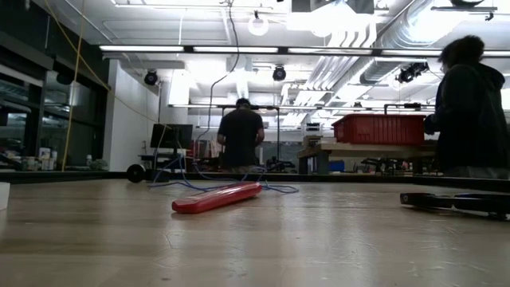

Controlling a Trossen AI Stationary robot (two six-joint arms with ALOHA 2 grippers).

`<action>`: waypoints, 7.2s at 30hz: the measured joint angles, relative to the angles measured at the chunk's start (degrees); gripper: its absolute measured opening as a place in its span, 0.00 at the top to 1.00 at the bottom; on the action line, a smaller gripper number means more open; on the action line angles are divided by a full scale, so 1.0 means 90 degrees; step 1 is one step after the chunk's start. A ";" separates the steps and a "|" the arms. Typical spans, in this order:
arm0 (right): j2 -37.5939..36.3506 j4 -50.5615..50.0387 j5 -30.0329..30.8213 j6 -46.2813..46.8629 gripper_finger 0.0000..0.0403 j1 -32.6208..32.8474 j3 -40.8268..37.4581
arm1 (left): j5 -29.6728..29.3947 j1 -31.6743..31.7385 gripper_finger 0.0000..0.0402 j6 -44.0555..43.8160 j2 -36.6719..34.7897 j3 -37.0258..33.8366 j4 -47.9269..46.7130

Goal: Coil cords
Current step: Coil the blue wire cable onto the black spool

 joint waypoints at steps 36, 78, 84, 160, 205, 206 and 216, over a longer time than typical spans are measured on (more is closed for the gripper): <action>-0.0820 -0.1721 -0.0170 0.0562 1.00 0.0000 -0.0002 | -0.0282 0.1615 1.00 0.0968 -0.1025 0.0005 -0.3669; -0.1353 -0.1492 -0.0074 0.0810 1.00 -0.0389 -0.0002 | 0.4272 0.0383 1.00 -0.3330 0.1154 0.0000 -0.0479; -0.1303 -0.1292 -0.0247 0.0854 1.00 -0.0386 0.0005 | 0.3955 0.0391 1.00 -0.3522 0.1018 0.0000 0.0523; -0.1604 -0.1611 0.0538 0.0394 1.00 -0.0069 0.0000 | 0.1103 0.1979 1.00 -0.0379 -0.0709 0.0002 -0.4620; -0.1329 -0.0465 -0.0795 0.0984 1.00 -0.0347 0.0000 | 0.2702 -0.0211 1.00 -0.5498 0.1547 0.0000 0.3201; -0.1285 -0.0377 -0.0798 0.1009 1.00 -0.0347 0.0000 | 0.2673 -0.0207 1.00 -0.5523 0.1547 0.0000 0.3272; -0.1284 -0.0310 -0.1072 0.1147 1.00 -0.0347 0.0007 | 0.2253 0.0214 1.00 -0.4863 0.1393 -0.0002 0.3416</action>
